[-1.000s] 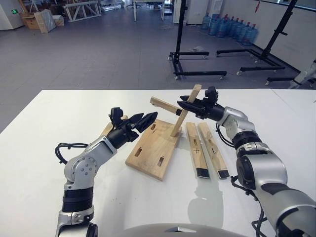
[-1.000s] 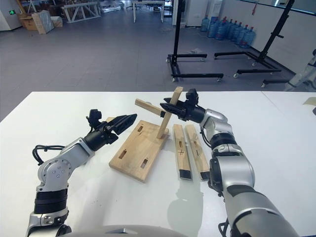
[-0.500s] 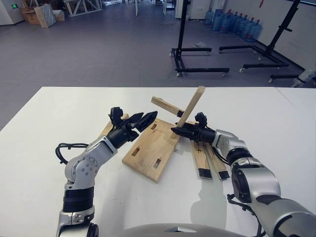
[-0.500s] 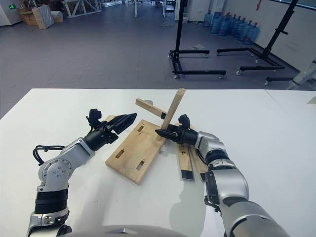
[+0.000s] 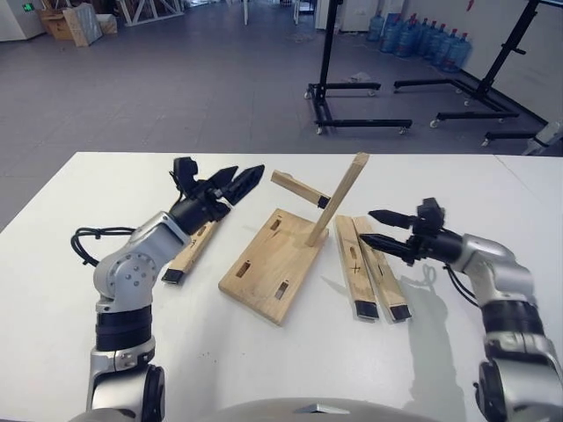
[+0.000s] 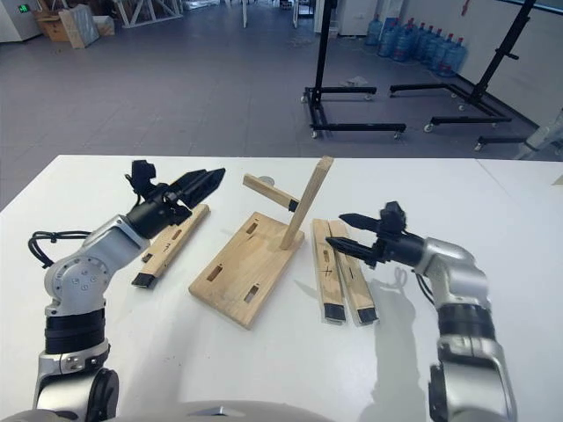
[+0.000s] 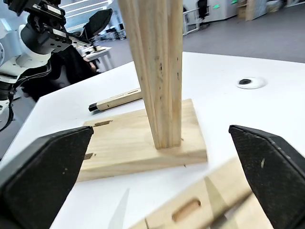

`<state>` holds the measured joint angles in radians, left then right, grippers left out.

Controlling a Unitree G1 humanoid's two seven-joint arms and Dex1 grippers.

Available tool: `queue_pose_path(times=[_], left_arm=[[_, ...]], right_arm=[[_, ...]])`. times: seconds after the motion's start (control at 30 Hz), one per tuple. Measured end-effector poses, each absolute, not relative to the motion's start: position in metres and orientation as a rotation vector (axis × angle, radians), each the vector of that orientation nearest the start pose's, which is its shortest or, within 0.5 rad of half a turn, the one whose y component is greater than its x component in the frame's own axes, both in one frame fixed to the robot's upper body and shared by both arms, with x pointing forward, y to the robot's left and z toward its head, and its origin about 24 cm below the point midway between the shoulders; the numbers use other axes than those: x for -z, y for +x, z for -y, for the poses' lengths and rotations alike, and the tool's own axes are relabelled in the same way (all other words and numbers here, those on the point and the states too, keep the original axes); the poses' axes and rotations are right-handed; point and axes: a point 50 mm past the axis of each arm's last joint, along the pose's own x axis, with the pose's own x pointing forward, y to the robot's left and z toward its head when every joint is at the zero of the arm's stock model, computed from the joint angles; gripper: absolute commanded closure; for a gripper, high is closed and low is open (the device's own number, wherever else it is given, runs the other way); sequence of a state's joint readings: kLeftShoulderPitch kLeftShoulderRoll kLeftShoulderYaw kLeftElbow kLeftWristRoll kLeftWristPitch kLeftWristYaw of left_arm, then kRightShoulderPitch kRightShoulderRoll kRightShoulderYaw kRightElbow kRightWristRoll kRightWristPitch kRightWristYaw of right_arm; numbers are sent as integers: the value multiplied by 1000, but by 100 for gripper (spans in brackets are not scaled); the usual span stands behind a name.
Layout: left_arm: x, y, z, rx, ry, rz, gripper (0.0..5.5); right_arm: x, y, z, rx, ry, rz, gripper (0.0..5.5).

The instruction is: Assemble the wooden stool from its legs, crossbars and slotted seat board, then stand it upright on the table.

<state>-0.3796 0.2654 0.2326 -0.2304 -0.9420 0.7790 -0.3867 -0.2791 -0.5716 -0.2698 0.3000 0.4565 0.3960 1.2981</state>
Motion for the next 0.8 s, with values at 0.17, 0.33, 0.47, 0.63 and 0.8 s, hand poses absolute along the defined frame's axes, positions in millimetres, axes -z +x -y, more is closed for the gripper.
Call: queue_pose_path(times=[0.17,0.33,0.47,0.63,0.8], left_arm=[[-201,296,-174,629,-517,106,10],[-219,299,-218,243,-437,172,10],[-219,287,-255,24,-407,210,10],[-198,279,-261,-37,-432,168,10],[-195,281,-255,-11,-446,179,10]], right_arm=[[-112,237,262,-596,33,-152,25],[-111,207,216,-302,-114,-307,25],[-90,186,222,-198,-150,-498,25],[-84,195,243,-114,-92,-521,25],[-70,200,243,-156,-52,-534,25]])
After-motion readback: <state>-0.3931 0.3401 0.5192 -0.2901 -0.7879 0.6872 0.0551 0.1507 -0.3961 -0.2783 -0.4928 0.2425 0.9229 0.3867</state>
